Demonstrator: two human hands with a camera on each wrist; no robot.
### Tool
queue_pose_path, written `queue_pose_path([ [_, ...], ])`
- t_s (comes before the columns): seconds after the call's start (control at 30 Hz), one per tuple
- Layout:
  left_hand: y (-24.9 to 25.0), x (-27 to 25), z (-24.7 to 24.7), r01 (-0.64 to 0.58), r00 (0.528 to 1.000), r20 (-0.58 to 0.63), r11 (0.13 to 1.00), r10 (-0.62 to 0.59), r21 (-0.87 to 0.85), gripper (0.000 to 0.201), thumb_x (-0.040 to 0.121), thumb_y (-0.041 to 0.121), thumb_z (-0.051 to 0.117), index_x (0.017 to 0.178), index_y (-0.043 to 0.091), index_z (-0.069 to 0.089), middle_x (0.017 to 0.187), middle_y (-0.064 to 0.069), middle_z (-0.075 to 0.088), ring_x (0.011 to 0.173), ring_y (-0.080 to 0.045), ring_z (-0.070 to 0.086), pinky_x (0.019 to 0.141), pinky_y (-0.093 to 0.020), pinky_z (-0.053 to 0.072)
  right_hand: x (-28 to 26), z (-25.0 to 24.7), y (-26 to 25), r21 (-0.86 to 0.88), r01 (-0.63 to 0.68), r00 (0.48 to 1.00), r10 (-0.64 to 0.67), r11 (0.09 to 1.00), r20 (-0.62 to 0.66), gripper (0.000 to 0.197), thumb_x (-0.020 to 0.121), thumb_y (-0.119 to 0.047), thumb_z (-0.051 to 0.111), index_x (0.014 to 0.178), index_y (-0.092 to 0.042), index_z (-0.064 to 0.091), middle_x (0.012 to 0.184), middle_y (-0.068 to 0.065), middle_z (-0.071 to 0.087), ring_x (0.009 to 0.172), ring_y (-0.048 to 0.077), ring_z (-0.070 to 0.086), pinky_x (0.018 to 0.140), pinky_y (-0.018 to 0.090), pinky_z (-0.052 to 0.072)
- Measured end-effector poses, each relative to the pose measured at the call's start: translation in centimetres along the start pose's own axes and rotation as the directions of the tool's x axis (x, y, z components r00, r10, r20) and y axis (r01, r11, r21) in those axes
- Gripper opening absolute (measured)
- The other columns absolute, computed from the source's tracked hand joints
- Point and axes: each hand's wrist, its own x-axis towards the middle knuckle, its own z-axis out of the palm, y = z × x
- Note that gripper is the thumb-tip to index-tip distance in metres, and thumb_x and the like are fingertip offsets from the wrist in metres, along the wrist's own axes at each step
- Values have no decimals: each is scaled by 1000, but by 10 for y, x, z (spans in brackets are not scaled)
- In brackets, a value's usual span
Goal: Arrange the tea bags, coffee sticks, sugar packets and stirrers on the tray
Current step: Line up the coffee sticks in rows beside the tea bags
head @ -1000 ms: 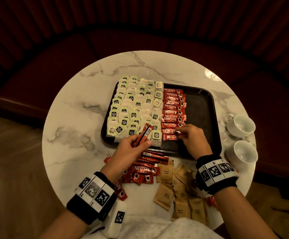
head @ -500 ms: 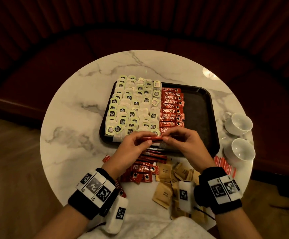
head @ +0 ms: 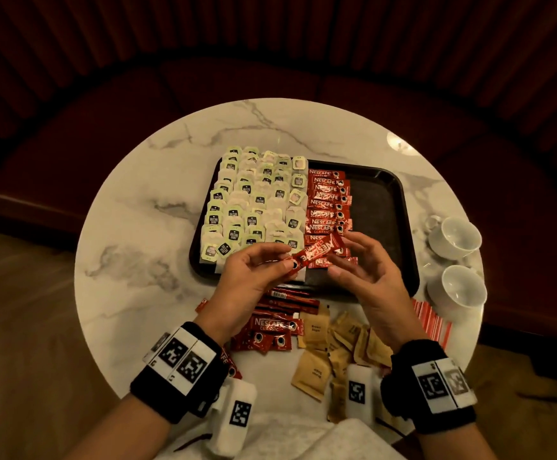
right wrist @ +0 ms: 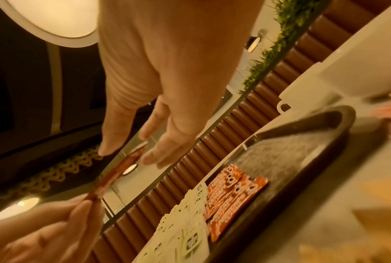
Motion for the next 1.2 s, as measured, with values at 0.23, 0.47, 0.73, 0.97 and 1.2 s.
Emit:
queue_pose_path([
  [0.23, -4, -3, 9, -34, 999, -31, 998, 36, 51, 20, 84, -5, 66, 102, 4, 68, 97, -3, 73, 99, -23, 70, 86, -32, 57, 1, 24, 6, 131, -128, 991, 134, 983, -33, 30, 82, -26, 66, 108, -11, 65, 105, 12, 73, 97, 26, 70, 73, 28, 59],
  [0.47, -10, -5, 16, 13, 999, -42, 956, 0, 292, 31, 79, 23, 77, 107, 22, 63, 107, -8, 64, 104, -20, 64, 91, -33, 54, 8, 28, 9, -113, -68, 998, 69, 991, 9, 19, 100, -24, 53, 104, -13, 68, 102, 5, 73, 98, 22, 70, 84, 34, 57],
  [0.73, 7, 0, 8, -61, 997, -25, 964, 69, 260, 20, 87, 18, 69, 107, 12, 71, 94, 4, 74, 78, -9, 67, 75, -24, 57, 4, 27, 4, -289, -99, 975, 151, 952, 165, 22, 96, -22, 57, 112, -33, 70, 92, -8, 72, 75, 11, 67, 63, 26, 56],
  [0.97, -3, -3, 1, 67, 998, -17, 976, -65, 208, 10, 88, 8, 66, 98, 8, 69, 92, -4, 74, 83, -15, 70, 72, -24, 57, 7, -4, 7, -30, -140, 990, 140, 990, 1, 21, 92, -4, 60, 112, -10, 66, 92, 5, 74, 80, 15, 71, 73, 24, 57],
  [1.2, -8, -13, -21, 77, 992, 55, 877, -117, 474, 13, 90, 13, 66, 99, 20, 69, 106, -2, 69, 101, -18, 66, 88, -31, 56, 16, -37, 19, -113, -218, 937, 175, 969, -302, 19, 94, -4, 59, 110, -11, 65, 93, 7, 74, 83, 13, 71, 72, 21, 57],
])
